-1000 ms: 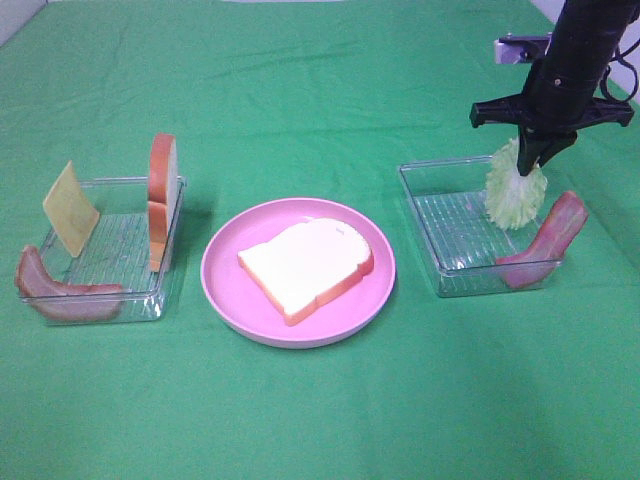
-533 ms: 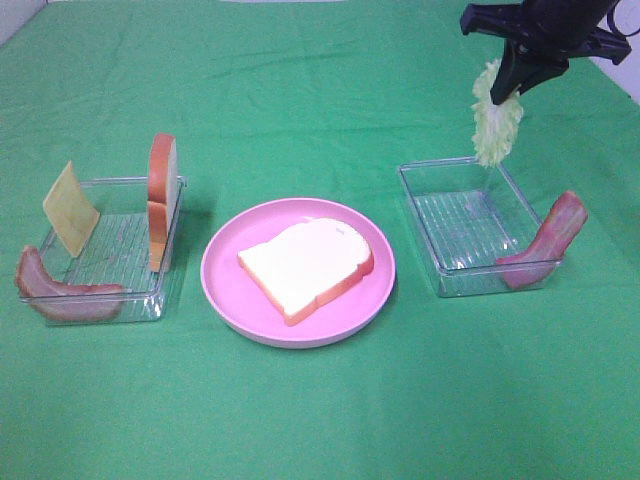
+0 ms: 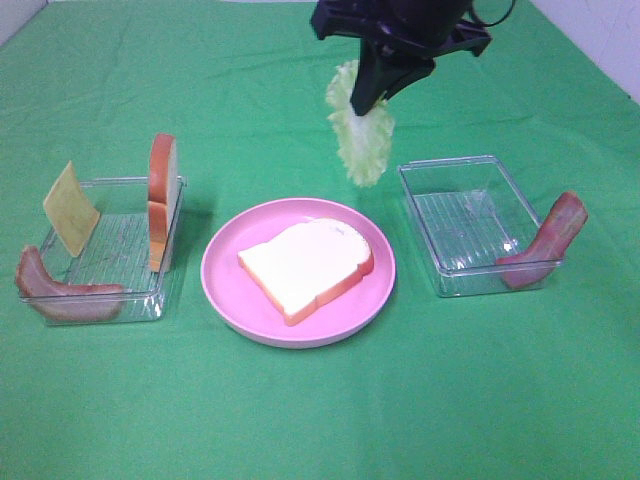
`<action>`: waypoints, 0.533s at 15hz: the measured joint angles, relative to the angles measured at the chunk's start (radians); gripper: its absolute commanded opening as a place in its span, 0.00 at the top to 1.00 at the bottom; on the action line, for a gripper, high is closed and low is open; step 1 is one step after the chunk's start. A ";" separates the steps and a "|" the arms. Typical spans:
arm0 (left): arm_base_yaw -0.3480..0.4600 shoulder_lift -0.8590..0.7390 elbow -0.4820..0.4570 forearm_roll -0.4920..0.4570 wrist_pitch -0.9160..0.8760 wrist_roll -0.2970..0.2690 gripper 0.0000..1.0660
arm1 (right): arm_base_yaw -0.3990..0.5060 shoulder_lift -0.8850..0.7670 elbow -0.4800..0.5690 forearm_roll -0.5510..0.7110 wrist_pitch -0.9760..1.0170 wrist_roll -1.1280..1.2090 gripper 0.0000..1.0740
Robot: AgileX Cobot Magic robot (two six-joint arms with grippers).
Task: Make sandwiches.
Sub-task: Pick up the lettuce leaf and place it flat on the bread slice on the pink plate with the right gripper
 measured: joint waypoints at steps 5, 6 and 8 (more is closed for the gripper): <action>0.000 0.000 0.000 0.000 0.000 0.000 0.06 | 0.221 0.012 0.000 0.001 -0.050 0.000 0.97; 0.000 0.000 0.000 0.000 0.000 0.000 0.06 | 0.248 0.028 0.000 0.003 -0.067 0.000 0.97; 0.000 0.000 0.000 0.000 0.000 0.000 0.06 | 0.284 0.069 0.000 0.003 -0.100 0.000 0.97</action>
